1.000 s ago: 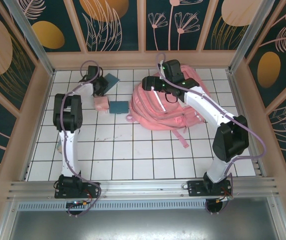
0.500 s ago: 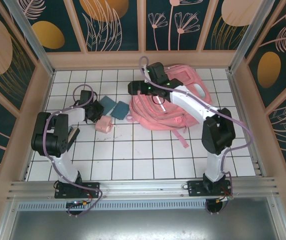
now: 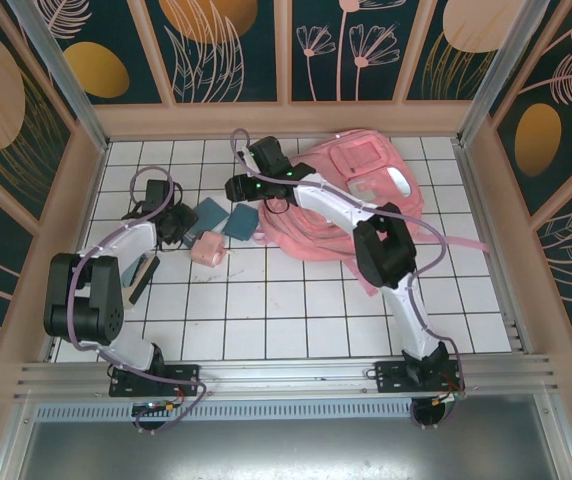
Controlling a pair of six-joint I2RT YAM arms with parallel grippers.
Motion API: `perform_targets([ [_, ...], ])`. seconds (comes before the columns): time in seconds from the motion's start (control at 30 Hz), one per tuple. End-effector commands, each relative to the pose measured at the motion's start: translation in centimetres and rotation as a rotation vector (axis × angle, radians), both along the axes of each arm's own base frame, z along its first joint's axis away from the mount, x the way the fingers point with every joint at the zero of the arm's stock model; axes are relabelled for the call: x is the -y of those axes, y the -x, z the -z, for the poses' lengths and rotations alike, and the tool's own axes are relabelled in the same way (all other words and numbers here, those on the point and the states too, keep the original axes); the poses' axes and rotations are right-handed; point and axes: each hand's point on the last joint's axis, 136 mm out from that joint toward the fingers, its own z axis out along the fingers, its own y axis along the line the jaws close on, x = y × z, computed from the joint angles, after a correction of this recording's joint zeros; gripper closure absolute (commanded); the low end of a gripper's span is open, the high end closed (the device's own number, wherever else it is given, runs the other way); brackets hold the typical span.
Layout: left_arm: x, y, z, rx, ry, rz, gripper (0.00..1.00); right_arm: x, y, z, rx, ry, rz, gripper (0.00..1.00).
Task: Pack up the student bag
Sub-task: Move the personal item to the top-left of the table, then move the personal item to the center of the table.
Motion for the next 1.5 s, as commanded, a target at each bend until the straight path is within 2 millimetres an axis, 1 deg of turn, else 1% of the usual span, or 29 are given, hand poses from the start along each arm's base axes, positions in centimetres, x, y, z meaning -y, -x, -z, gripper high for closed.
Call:
perform_targets([
  [0.0,-0.9,2.1,2.4,-0.085,-0.018,-0.035,0.57,-1.6,-1.2,0.2,0.022,-0.036,-0.026,0.48],
  [0.13,-1.7,2.4,3.2,-0.09,-0.049,-0.047,0.62,-2.6,-2.4,1.9,0.025,-0.036,-0.03,0.49],
  [0.3,-2.6,2.3,4.4,-0.117,-0.091,-0.045,0.62,-3.6,-3.4,3.8,0.031,-0.038,-0.035,0.5],
  [0.4,-2.7,2.3,5.1,-0.128,-0.098,-0.036,0.62,-3.9,-3.5,5.0,0.022,-0.04,-0.036,0.51],
  [0.5,-2.5,2.2,6.1,-0.141,-0.099,-0.018,0.62,-4.3,-3.3,6.3,0.004,-0.04,-0.046,0.52],
  [0.53,-2.5,2.1,6.1,-0.141,-0.102,-0.014,0.63,-4.3,-3.2,6.7,-0.003,-0.037,-0.048,0.53],
  [0.57,-2.5,2.0,6.0,-0.136,-0.105,-0.007,0.65,-4.4,-3.0,7.2,-0.013,-0.034,-0.052,0.54],
  [0.6,-2.5,2.2,6.9,-0.162,-0.112,0.001,0.66,-4.4,-2.7,7.7,-0.032,-0.028,-0.056,0.55],
  [0.7,-2.7,1.8,6.8,-0.158,-0.138,0.021,0.68,-3.9,-1.3,9.5,-0.092,0.017,-0.058,0.56],
  [0.77,-2.8,1.5,6.8,-0.162,-0.158,0.047,0.69,-3.4,0.5,10.9,-0.118,0.068,-0.062,0.57],
  [0.83,-3.0,1.2,6.7,-0.164,-0.18,0.061,0.69,-2.8,2.1,11.7,-0.125,0.102,-0.063,0.57],
  [0.9,-3.1,1.0,6.7,-0.167,-0.201,0.081,0.69,-2.4,3.5,11.4,-0.14,0.094,-0.06,0.57],
  [0.93,-3.1,0.9,6.7,-0.169,-0.211,0.092,0.7,-2.3,3.9,10.6,-0.136,0.082,-0.054,0.57],
  [0.97,-3.2,0.8,6.8,-0.172,-0.216,0.102,0.7,-2.0,4.2,10.4,-0.138,0.08,-0.044,0.56],
  [1.07,-3.2,0.4,7.1,-0.183,-0.236,0.133,0.7,-1.5,3.9,9.3,-0.125,0.081,-0.014,0.55],
  [1.1,-3.2,0.4,7.2,-0.188,-0.242,0.14,0.7,-1.6,3.6,8.8,-0.115,0.076,-0.008,0.54],
  [1.2,-3.1,0.1,7.3,-0.183,-0.251,0.165,0.7,-2.2,1.8,7.2,-0.086,0.049,0.019,0.54],
  [1.27,-3.0,0.0,7.4,-0.183,-0.255,0.181,0.71,-2.5,0.1,6.5,-0.071,0.028,0.05,0.54],
  [1.37,-2.9,0.0,7.6,-0.192,-0.255,0.197,0.73,-2.6,-2.0,6.5,-0.041,0.026,0.098,0.53],
  [1.43,-2.8,0.1,7.8,-0.198,-0.25,0.202,0.73,-2.5,-3.2,6.9,-0.026,0.026,0.118,0.53],
  [1.47,-2.7,0.1,7.8,-0.198,-0.246,0.203,0.73,-2.6,-3.7,7.4,-0.024,0.024,0.123,0.53],
])
